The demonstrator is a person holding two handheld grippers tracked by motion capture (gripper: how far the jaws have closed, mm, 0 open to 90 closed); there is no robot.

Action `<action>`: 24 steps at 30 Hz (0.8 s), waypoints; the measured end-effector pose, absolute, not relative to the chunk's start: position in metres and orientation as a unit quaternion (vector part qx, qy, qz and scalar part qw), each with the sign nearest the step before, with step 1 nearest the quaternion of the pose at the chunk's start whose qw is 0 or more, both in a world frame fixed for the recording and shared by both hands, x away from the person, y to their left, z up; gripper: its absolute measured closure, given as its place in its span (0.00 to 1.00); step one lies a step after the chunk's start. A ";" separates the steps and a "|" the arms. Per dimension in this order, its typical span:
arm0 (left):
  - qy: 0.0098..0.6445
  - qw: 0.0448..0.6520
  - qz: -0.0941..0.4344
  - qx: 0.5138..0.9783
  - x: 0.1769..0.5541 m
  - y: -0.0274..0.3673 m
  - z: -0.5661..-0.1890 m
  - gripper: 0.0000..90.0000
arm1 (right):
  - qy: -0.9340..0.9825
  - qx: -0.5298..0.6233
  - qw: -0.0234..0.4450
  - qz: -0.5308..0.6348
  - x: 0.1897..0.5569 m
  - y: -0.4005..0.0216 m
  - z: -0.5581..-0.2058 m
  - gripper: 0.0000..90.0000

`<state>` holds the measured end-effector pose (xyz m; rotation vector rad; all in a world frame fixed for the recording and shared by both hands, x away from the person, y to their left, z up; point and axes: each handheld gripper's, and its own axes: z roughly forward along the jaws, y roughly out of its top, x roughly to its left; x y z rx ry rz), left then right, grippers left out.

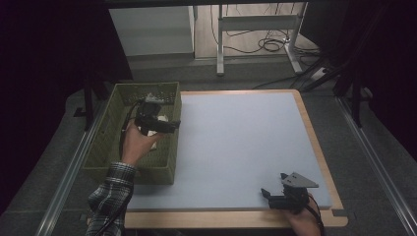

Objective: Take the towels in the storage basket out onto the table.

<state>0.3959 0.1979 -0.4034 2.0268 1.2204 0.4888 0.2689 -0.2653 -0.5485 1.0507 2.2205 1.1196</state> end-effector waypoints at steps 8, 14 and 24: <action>0.506 0.348 0.183 0.768 0.401 0.235 -0.411 0.04 | 0.802 0.380 0.219 0.405 0.269 -0.265 -0.548 0.07; 0.533 0.341 0.175 0.754 0.406 0.263 -0.422 0.03 | 0.803 0.380 0.219 0.405 0.269 -0.265 -0.548 0.07; 0.551 0.276 0.154 0.772 0.416 0.287 -0.454 0.01 | 0.803 0.380 0.219 0.405 0.269 -0.265 -0.548 0.07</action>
